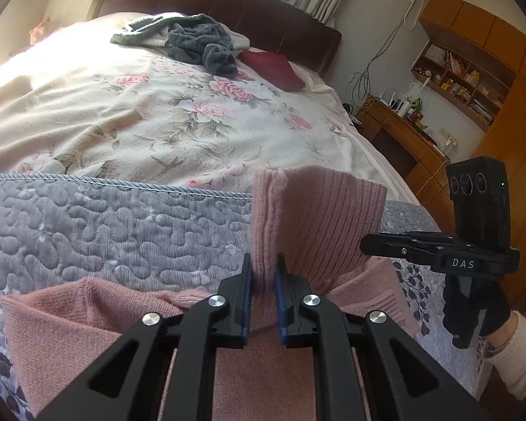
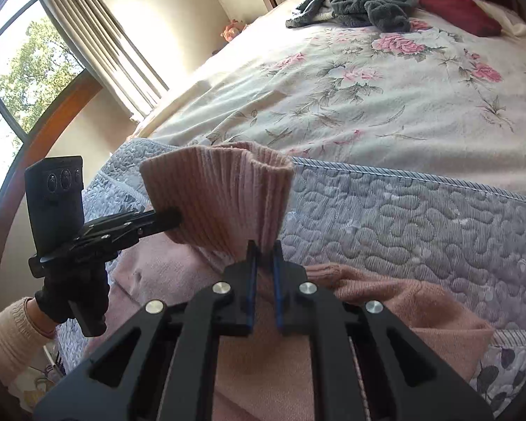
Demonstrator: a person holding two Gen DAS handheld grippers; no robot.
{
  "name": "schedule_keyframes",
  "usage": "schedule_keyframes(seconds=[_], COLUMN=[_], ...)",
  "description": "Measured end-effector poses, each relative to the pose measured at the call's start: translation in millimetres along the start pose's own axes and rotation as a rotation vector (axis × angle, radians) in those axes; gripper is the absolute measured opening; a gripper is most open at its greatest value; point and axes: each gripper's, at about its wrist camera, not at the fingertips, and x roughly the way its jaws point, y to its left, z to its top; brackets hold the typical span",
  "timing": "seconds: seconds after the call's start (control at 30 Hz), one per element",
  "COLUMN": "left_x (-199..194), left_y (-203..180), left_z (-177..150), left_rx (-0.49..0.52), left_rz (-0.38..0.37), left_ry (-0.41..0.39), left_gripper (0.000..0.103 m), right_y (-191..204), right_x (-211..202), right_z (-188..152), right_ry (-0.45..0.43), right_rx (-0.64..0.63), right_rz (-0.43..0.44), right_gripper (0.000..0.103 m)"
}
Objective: Fold small clothes
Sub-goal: 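Grasp the turtleneck collar with the left gripper while the right gripper grasps it too, then fold the collar edge down over the sleeves with both grippers and release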
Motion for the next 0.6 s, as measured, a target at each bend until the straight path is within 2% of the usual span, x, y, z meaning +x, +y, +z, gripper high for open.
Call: schedule_keyframes(seconds=[0.13, 0.27, 0.3, 0.47, 0.5, 0.53, 0.6], left_x=[-15.4, -19.6, -20.0, -32.5, -36.9, -41.0, -45.4], left_y=[-10.4, -13.7, -11.4, 6.8, 10.1, 13.1, 16.6], left_z=[-30.6, -65.0, -72.6, -106.1, -109.2, -110.1, -108.3], left_rx=[0.024, 0.060, 0.052, -0.043, -0.077, -0.120, -0.202], left_rz=[-0.008, 0.026, 0.030, 0.015, 0.000, -0.025, -0.072], left_ry=[0.029, 0.106, 0.127, 0.199, 0.198, 0.189, 0.163], left_gripper=[0.011, 0.012, 0.013, 0.013, 0.016, 0.025, 0.040], right_y=[13.0, 21.6, 22.3, 21.3, 19.1, 16.1, 9.7], right_x=[-9.2, -1.5, 1.2, -2.8, -6.8, -11.0, -14.6], right_z=[-39.2, -72.7, -81.5, -115.6, -117.7, -118.5, -117.2], right_ry=[0.042, 0.114, 0.135, 0.198, 0.192, 0.178, 0.153], right_rx=[-0.043, -0.059, -0.060, -0.016, 0.016, 0.061, 0.179], right_rz=[-0.019, -0.040, -0.044, -0.055, -0.040, -0.007, 0.087], right_gripper=[0.007, 0.008, 0.011, 0.013, 0.016, 0.017, 0.030])
